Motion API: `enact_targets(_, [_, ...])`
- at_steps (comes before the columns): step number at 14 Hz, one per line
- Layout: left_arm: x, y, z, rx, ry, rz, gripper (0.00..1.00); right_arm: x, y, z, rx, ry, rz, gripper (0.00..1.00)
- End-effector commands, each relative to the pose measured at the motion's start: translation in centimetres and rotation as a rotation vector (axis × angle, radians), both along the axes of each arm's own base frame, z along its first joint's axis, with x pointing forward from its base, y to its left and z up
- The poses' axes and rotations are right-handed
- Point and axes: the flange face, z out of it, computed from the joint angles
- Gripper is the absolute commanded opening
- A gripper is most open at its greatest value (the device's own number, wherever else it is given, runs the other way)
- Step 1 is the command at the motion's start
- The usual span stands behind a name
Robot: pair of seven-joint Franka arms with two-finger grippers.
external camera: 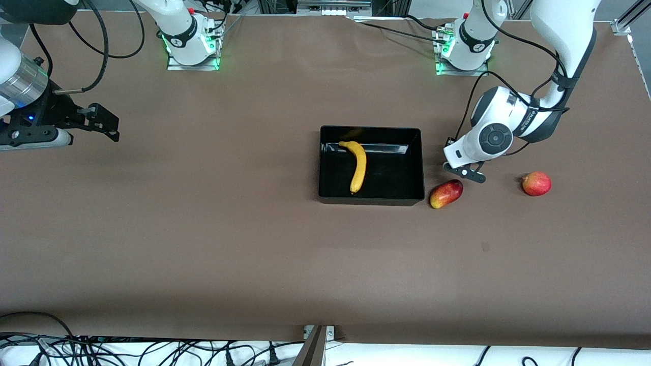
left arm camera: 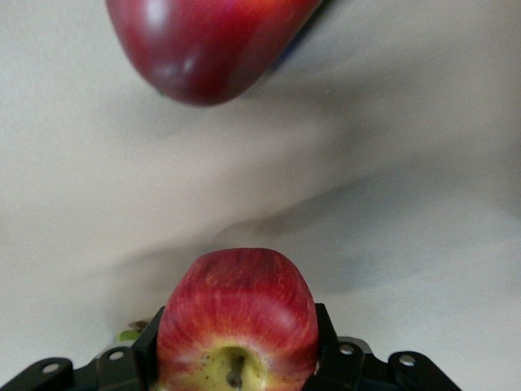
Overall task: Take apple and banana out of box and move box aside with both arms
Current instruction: 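Lift the red apple out and set it beside the mangosteen, open left gripper, then reach into the tray and grasp the yellow banana with the left gripper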
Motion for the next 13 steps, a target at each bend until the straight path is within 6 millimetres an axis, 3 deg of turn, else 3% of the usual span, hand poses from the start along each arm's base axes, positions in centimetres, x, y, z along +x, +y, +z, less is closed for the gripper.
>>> enact_targets(1, [0.2, 0.5, -0.6, -0.004, -0.004, -0.012, 0.5, 0.2, 0.0, 0.4, -0.011, -0.007, -0.008, 1.0])
enact_targets(3, [0.4, 0.6, -0.4, -0.004, -0.01, -0.007, 1.0, 0.2, 0.0, 0.4, -0.011, -0.007, -0.008, 1.0])
enact_targets(5, [1.0, 0.6, 0.6, 0.002, -0.024, -0.004, 1.0, 0.2, 0.0, 0.4, -0.011, -0.007, -0.008, 1.0])
enact_targets(8, [4.0, -0.3, 6.5, 0.009, -0.049, 0.043, 1.0, 0.2, -0.1, 0.4, -0.011, -0.007, -0.009, 1.0])
enact_targets(10, [6.2, -4.3, 11.9, -0.037, -0.018, 0.051, 1.0, 0.2, -0.1, 0.4, -0.011, -0.007, -0.009, 1.0])
enact_targets(13, [6.8, -11.9, 16.1, -0.127, -0.042, 0.019, 1.0, 0.2, -0.1, 0.4, -0.011, -0.007, -0.009, 1.0])
